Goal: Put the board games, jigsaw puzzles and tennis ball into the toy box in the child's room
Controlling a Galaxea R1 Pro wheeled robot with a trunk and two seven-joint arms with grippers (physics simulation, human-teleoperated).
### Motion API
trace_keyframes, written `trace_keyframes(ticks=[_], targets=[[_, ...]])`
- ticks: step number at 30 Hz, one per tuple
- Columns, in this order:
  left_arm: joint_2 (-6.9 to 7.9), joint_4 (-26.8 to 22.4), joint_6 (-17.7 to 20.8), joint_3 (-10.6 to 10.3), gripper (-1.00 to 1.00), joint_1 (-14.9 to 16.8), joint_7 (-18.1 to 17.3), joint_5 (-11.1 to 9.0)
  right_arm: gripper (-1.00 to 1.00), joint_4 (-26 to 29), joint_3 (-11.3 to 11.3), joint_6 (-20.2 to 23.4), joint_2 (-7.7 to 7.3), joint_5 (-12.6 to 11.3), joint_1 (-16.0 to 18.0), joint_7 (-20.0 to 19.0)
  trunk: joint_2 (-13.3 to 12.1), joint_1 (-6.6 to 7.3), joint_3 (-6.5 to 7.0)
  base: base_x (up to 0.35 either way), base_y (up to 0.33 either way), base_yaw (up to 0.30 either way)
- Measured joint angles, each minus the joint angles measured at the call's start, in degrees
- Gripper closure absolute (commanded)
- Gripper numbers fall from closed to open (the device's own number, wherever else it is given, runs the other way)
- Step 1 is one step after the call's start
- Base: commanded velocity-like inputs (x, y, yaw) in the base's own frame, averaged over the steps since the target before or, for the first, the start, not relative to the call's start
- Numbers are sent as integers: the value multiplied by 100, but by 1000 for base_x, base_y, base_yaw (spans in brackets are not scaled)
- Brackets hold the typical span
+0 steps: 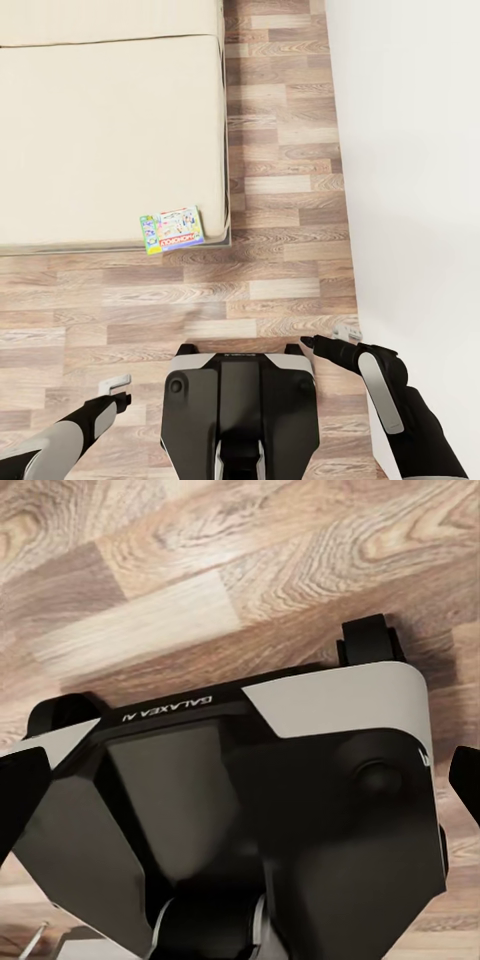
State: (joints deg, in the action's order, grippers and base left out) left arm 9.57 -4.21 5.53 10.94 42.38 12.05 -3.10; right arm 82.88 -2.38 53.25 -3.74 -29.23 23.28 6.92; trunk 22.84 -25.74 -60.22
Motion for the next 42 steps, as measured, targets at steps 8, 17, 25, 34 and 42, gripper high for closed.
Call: trace_keyframes(ticks=[8, 17, 25, 34, 42], targets=[[7, -10, 182, -4, -100, 5, 0, 7, -100, -34, 1, -2, 5, -4, 0, 7, 0, 0, 76, 0, 0, 0], [4, -18, 450, -8, -100, 16, -8, 10, -100, -55, 1, -2, 7, -5, 0, 8, 0, 0, 161, 0, 0, 0], [2, -24, 486, -12, -100, 17, -6, 16, -100, -56, 11, -7, 45, 0, 0, 11, 0, 0, 237, 0, 0, 0], [-8, -25, 497, -39, -100, 17, -1, 22, -100, -46, -2, -9, 86, 25, 0, 15, 0, 0, 322, 0, 0, 0], [-2, -25, 499, -47, -100, 17, -7, 24, -100, -47, -21, -2, 62, 14, 0, 10, 0, 0, 398, 0, 0, 0]])
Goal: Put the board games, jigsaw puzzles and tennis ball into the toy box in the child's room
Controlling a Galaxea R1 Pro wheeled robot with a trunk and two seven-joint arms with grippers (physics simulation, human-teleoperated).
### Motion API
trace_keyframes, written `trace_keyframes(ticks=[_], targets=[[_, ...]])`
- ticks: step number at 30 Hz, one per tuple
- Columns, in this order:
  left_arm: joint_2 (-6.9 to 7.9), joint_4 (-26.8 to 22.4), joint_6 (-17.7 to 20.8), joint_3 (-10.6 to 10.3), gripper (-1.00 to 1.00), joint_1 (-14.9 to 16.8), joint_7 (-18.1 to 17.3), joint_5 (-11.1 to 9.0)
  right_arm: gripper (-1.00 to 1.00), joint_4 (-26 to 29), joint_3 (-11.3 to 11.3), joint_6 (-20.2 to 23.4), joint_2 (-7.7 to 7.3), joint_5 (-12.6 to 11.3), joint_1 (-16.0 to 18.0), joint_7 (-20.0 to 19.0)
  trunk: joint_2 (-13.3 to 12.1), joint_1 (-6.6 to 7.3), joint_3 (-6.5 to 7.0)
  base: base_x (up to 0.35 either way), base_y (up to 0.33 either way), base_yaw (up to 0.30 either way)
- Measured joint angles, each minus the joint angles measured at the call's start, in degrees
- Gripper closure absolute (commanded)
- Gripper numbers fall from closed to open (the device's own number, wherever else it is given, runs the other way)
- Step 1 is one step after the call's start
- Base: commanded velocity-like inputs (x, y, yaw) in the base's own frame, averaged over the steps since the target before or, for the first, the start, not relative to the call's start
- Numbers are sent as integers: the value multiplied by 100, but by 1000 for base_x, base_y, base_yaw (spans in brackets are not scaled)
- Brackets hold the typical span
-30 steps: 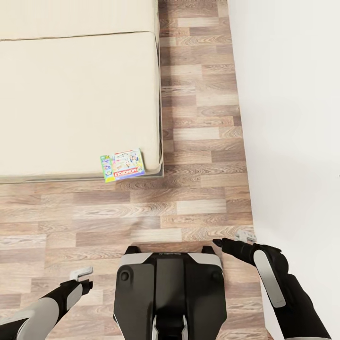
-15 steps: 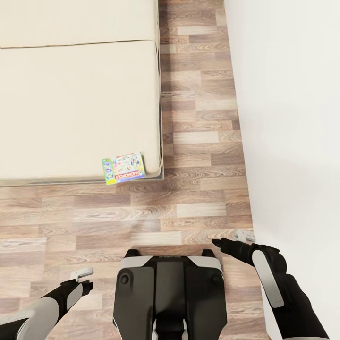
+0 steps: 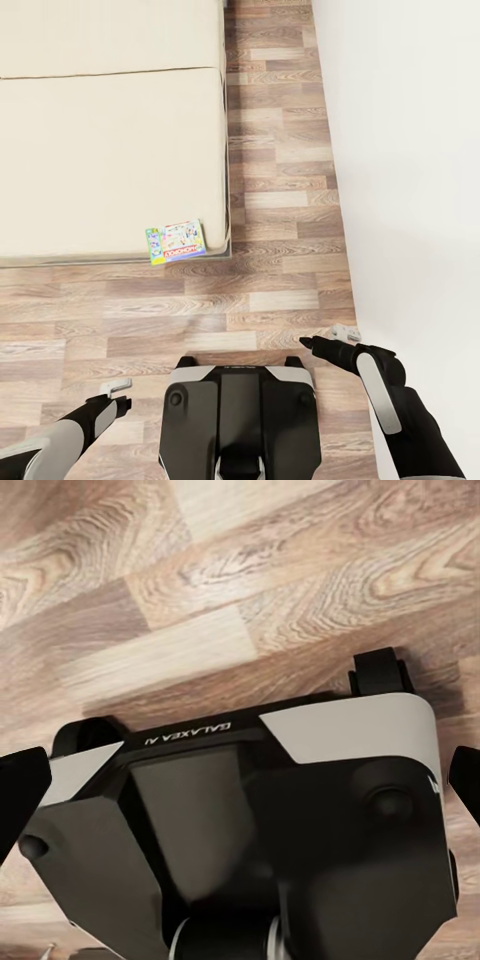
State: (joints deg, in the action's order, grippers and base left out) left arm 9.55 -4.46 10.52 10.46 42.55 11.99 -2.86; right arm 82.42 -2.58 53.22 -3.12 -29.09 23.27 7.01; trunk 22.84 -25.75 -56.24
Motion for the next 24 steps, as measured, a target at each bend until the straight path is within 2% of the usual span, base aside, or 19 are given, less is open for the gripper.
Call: trace_keyframes(ticks=[11, 24], targets=[[3, 0, -6, 9, -100, 0, 1, 0, -100, 7, 3, 44, -63, 9, 0, 57, 0, 0, 104, 0, 0, 0], [4, 0, -8, -27, -100, 0, -1, 0, -100, 6, 5, 103, -59, 15, 0, 534, 0, 0, 227, 0, 0, 0]])
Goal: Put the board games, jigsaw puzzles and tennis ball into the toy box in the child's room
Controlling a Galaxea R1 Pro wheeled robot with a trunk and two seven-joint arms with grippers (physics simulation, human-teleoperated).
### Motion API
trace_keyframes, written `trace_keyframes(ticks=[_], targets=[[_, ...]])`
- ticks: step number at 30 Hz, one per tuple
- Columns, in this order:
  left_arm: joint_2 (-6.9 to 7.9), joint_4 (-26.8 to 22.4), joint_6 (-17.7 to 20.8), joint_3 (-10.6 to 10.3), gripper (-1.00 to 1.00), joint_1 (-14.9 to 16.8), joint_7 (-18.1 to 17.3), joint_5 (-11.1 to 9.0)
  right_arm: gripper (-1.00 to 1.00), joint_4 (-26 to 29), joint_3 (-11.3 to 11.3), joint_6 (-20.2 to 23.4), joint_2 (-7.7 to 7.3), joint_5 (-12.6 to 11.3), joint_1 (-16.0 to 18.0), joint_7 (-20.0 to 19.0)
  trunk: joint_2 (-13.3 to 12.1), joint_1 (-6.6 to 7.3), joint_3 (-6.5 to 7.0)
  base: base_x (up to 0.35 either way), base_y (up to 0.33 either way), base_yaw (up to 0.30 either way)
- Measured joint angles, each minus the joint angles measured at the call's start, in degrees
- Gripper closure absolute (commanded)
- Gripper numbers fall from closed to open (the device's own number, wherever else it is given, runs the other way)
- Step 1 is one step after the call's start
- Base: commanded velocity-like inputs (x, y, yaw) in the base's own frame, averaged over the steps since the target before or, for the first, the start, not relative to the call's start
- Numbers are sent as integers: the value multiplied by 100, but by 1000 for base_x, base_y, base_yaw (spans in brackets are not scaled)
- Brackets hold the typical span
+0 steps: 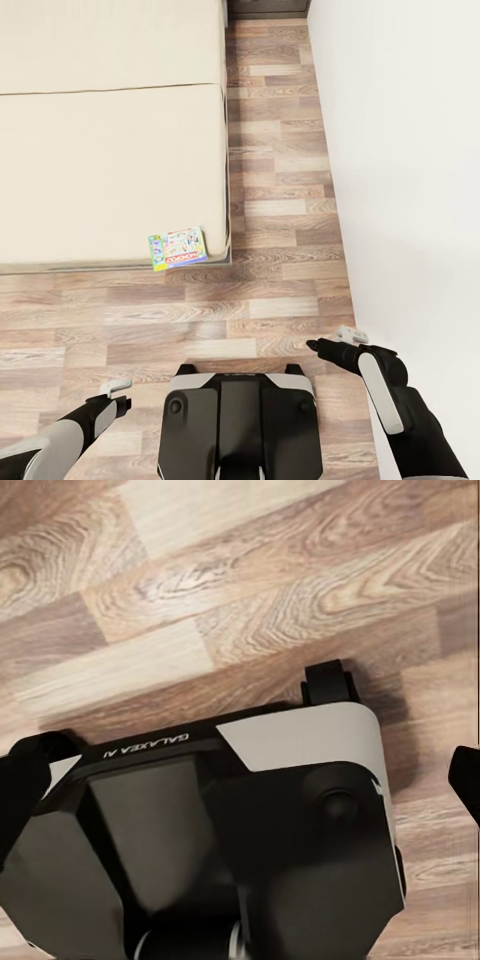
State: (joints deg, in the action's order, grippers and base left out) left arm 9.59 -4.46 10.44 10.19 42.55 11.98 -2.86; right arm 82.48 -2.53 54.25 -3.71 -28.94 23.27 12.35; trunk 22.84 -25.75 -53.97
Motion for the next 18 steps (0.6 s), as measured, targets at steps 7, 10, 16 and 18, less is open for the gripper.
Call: trace_keyframes(ticks=[7, 10, 16, 18], targets=[[-6, 0, -11, -5, -100, 0, 5, 1, -100, 21, 6, 13, -9, 4, 0, 60, 0, 0, 66, 0, 0, 0], [-12, 0, -20, -12, -100, 0, 7, 3, -100, 3, 3, 14, -20, -2, 0, 64, 0, 0, 95, 0, 0, 0], [-13, 0, -32, -19, -100, 0, 4, 7, -100, -26, 3, 3, -110, -17, -7, 61, 0, 0, 152, 0, 0, 0], [-8, 0, -34, -21, -100, 0, 2, 7, -100, -77, 0, -9, -129, -21, -8, 57, 0, 0, 171, 0, 0, 0]])
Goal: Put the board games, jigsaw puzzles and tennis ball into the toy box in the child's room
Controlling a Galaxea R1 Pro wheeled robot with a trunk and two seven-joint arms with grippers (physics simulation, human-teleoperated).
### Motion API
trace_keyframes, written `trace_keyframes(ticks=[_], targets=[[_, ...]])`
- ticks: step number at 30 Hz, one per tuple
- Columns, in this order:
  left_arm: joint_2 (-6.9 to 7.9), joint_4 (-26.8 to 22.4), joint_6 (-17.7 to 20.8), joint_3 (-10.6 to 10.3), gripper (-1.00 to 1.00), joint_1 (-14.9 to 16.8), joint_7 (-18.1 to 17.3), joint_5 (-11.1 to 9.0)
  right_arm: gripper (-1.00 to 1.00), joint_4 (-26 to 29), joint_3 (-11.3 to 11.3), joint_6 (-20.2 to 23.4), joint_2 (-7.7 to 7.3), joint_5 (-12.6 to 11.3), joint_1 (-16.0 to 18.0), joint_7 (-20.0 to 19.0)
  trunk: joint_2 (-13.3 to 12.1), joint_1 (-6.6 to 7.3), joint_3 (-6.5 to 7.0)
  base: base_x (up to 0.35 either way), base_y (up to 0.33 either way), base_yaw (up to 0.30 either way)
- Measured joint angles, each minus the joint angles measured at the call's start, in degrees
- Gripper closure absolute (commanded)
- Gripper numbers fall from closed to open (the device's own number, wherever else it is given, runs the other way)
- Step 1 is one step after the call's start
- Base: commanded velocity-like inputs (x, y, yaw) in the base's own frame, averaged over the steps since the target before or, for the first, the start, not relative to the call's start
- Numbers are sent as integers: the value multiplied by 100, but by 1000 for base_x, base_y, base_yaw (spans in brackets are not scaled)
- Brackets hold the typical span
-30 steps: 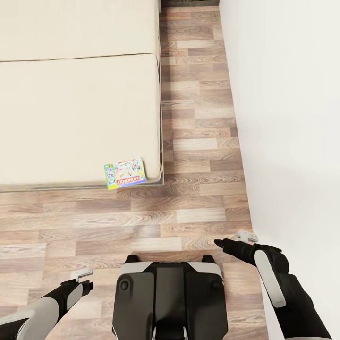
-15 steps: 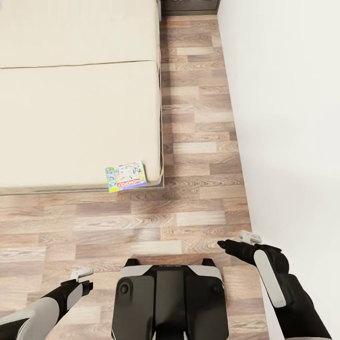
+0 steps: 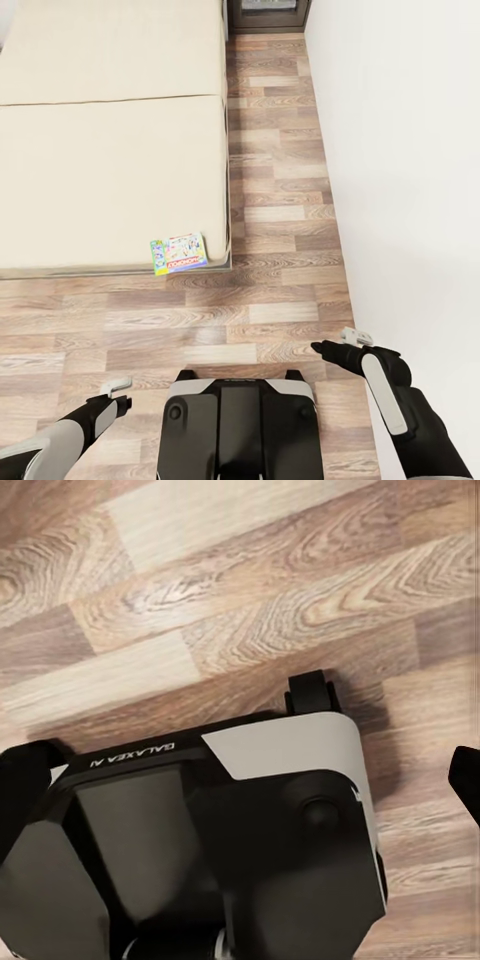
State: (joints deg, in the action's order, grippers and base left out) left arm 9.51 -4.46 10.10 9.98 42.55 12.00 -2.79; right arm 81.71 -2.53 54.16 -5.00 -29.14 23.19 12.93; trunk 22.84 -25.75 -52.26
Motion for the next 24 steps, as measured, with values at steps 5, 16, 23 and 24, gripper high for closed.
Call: trace_keyframes(ticks=[5, 16, 23, 24], targets=[[6, 0, -5, 4, -100, 0, -1, 0, -100, -267, -2, -56, -19, 6, 1, -6, 0, 0, 47, 0, 0, 0], [-4, 0, -25, 4, -100, 0, 3, 0, -100, -658, -1, -149, -34, 26, 48, -6, 0, 0, 152, 0, 0, 0], [-9, 0, -44, 0, -100, 0, 7, 1, -100, -692, -2, -159, -33, 30, 51, -8, 0, 0, 218, 0, 0, 0], [-8, 0, -46, 0, -100, 0, 7, 1, -100, -693, -2, -159, -31, 30, 52, -6, 0, 0, 227, 0, 0, 0]])
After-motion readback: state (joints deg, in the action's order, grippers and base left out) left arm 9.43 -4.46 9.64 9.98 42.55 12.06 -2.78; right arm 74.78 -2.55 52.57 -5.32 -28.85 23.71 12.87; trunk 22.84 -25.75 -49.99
